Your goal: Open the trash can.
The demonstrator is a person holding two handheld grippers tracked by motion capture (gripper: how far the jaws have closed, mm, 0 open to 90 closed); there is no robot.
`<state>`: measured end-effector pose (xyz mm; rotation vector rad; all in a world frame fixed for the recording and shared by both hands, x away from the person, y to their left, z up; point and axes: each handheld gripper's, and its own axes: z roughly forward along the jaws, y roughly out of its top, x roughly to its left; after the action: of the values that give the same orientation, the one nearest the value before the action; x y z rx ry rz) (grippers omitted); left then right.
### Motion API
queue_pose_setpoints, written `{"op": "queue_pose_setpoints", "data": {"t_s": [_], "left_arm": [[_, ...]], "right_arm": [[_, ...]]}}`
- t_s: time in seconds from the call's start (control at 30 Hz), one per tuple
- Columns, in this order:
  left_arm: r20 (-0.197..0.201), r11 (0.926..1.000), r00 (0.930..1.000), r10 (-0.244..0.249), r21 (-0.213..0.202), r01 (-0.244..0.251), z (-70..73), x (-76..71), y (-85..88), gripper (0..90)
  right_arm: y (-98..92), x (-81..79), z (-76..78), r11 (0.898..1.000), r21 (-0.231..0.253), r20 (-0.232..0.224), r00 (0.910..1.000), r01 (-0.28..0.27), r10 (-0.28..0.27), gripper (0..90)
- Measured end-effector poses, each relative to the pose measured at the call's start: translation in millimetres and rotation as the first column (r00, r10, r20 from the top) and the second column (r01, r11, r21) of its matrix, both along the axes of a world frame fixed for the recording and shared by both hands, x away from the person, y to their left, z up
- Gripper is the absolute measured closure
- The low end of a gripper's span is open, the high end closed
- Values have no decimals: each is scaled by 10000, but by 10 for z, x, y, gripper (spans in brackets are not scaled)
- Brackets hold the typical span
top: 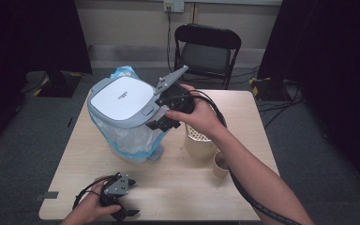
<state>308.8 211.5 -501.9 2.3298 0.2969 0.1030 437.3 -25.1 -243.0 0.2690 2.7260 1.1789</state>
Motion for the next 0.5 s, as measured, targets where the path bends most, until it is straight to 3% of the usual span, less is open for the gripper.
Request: {"op": "queue_pose_setpoints", "data": {"t_s": [0.5], "left_arm": [[16, 10000, 10000, -19, 18, 19, 1, 1, 1, 0]], "right_arm": [[192, 25, -28, 9997, -104, 26, 9997, -232, 232, 167]]}}
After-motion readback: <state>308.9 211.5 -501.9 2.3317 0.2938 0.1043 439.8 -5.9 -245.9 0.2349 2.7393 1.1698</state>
